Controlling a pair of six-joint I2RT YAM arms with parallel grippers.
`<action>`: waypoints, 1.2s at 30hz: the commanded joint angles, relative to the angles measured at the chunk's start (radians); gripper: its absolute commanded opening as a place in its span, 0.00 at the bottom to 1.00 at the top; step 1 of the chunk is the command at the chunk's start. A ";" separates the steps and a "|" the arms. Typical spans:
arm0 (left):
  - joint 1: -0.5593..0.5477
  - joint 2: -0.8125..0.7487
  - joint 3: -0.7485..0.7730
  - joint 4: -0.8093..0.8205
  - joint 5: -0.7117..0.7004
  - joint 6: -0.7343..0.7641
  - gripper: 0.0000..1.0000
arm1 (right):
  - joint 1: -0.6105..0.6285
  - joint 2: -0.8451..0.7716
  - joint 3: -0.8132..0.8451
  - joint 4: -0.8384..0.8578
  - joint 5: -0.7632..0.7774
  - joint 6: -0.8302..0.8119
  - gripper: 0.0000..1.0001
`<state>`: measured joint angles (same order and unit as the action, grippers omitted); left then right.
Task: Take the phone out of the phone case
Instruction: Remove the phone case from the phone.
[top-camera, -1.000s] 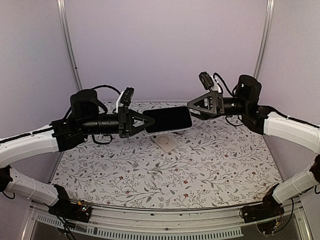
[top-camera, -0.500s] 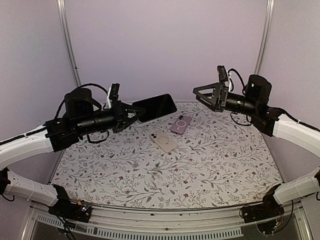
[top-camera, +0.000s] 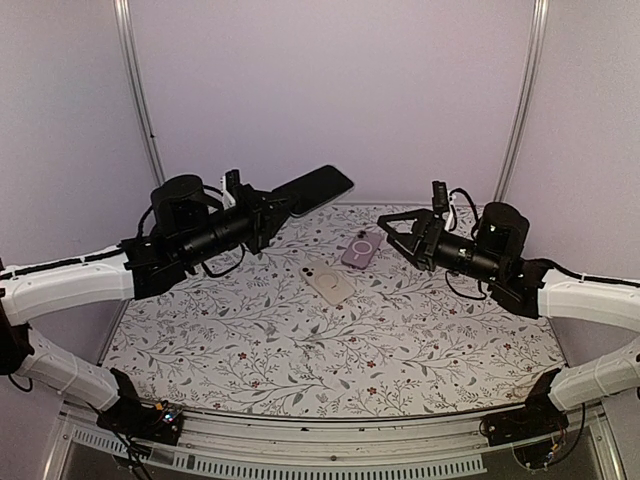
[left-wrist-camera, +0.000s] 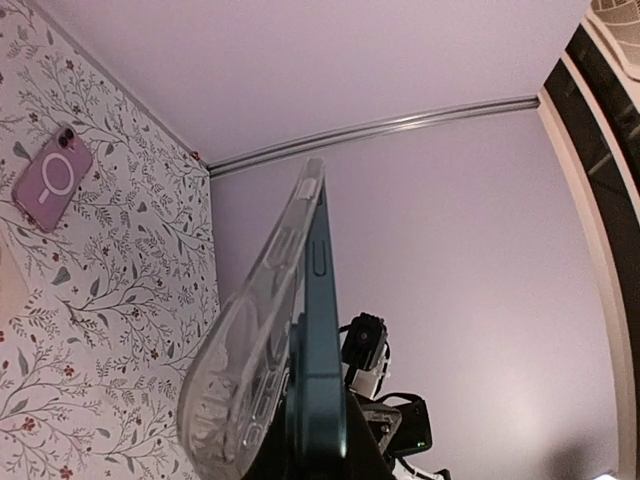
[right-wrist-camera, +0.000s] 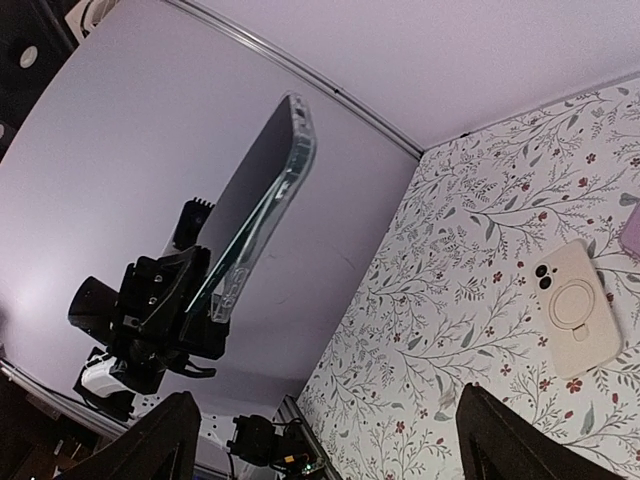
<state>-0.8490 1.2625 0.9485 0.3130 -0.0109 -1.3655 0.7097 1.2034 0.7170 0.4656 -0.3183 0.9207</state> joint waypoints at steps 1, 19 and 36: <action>-0.008 0.058 0.050 0.167 -0.016 -0.219 0.00 | 0.065 0.017 0.004 0.159 0.118 0.074 0.91; -0.067 0.148 0.122 0.236 -0.070 -0.392 0.00 | 0.178 0.258 0.201 0.231 0.050 0.084 0.76; -0.067 0.153 0.109 0.262 -0.047 -0.403 0.00 | 0.187 0.329 0.281 0.260 0.028 0.075 0.56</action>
<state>-0.9051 1.4162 1.0424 0.4786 -0.0666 -1.7664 0.8902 1.5166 0.9508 0.6899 -0.2771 1.0100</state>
